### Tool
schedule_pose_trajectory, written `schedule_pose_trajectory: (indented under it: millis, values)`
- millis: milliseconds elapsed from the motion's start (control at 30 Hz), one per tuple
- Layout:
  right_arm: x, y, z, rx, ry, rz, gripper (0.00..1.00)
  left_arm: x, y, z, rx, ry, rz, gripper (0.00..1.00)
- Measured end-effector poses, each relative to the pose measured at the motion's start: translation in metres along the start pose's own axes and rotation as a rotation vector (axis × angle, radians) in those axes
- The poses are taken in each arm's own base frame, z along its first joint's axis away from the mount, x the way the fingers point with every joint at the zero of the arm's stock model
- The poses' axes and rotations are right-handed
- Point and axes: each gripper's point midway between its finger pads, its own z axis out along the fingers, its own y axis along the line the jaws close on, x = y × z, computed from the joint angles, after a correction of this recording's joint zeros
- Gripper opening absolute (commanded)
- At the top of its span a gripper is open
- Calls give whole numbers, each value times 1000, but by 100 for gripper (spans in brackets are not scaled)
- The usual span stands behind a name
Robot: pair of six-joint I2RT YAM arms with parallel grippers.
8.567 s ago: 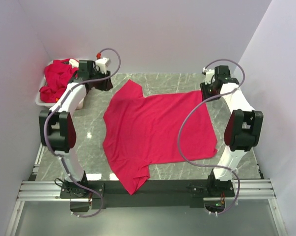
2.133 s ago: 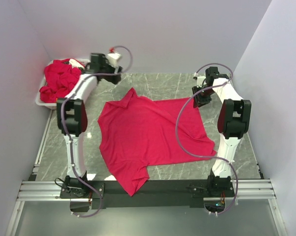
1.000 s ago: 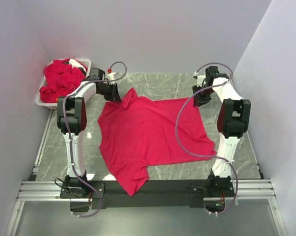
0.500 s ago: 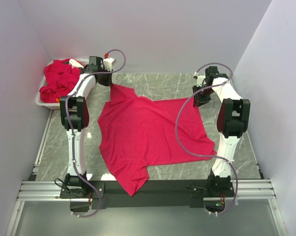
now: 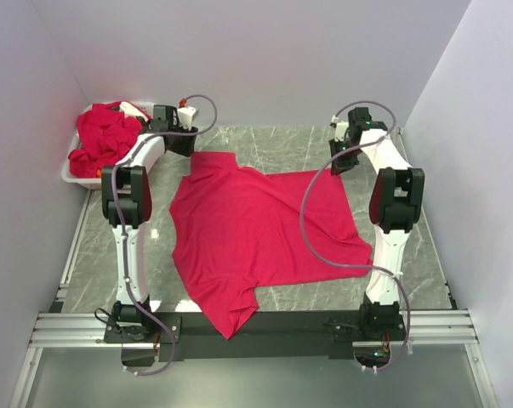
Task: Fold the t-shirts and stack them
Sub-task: Flatten the tshirt out
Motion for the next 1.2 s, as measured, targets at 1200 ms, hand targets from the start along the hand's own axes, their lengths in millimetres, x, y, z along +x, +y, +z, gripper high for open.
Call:
schedule_pose_trajectory:
  millis: [1200]
  values:
    - [-37, -74, 51, 426, 9, 46, 24, 90, -73, -54, 169, 303, -325, 49]
